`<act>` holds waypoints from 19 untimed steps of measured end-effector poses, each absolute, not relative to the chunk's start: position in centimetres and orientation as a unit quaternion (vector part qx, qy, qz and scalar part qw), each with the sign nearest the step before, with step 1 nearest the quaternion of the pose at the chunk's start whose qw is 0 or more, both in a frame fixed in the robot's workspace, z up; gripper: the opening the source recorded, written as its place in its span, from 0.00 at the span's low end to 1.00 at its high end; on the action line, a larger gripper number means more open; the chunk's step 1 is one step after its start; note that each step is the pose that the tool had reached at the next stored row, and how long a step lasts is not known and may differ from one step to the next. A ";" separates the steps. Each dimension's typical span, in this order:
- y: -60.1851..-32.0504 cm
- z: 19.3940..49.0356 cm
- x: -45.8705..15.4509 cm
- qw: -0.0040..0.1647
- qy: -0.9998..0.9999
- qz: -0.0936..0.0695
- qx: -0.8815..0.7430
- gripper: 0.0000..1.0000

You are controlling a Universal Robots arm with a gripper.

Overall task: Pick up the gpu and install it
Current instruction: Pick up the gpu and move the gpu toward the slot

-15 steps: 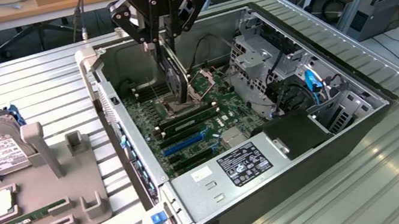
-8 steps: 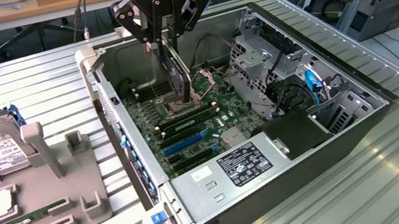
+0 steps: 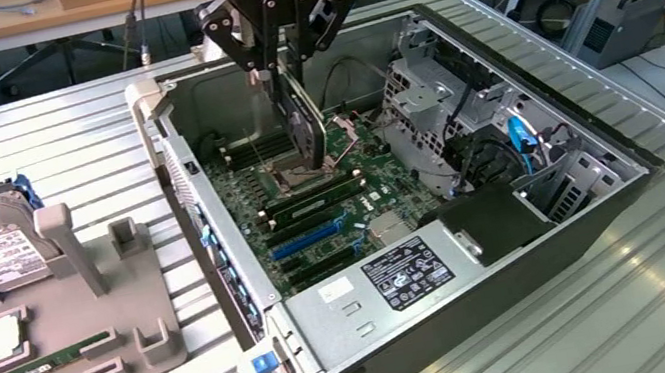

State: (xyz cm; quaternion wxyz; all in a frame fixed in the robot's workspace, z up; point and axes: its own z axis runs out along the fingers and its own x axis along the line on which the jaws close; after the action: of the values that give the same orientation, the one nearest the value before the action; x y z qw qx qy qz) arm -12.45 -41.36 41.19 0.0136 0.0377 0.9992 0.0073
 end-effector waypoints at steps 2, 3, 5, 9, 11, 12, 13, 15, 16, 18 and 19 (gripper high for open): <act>-41.4 41.2 -12.3 0.014 0.999 0.007 0.038 0.27; -41.4 41.1 -12.2 0.014 0.999 0.007 0.038 0.27; -41.4 41.1 -12.1 0.014 0.999 0.007 0.038 0.27; -41.4 41.0 -11.8 0.014 0.999 0.007 0.038 0.27; -41.4 40.8 -11.5 0.014 0.999 0.007 0.038 0.27; -41.4 40.7 -11.4 0.014 0.999 0.007 0.038 0.27; -41.4 40.7 -11.3 0.014 0.999 0.007 0.038 0.27; -41.4 40.6 -11.2 0.014 0.999 0.007 0.038 0.27; -41.4 40.6 -11.1 0.014 0.999 0.007 0.038 0.27; -41.4 40.5 -10.9 0.014 0.999 0.007 0.038 0.27; -41.4 40.5 -10.9 0.014 0.999 0.007 0.038 0.27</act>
State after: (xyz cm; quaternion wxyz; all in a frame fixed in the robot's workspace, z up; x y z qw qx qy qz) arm -10.87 -41.36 40.47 0.0136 0.0377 0.9992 0.0070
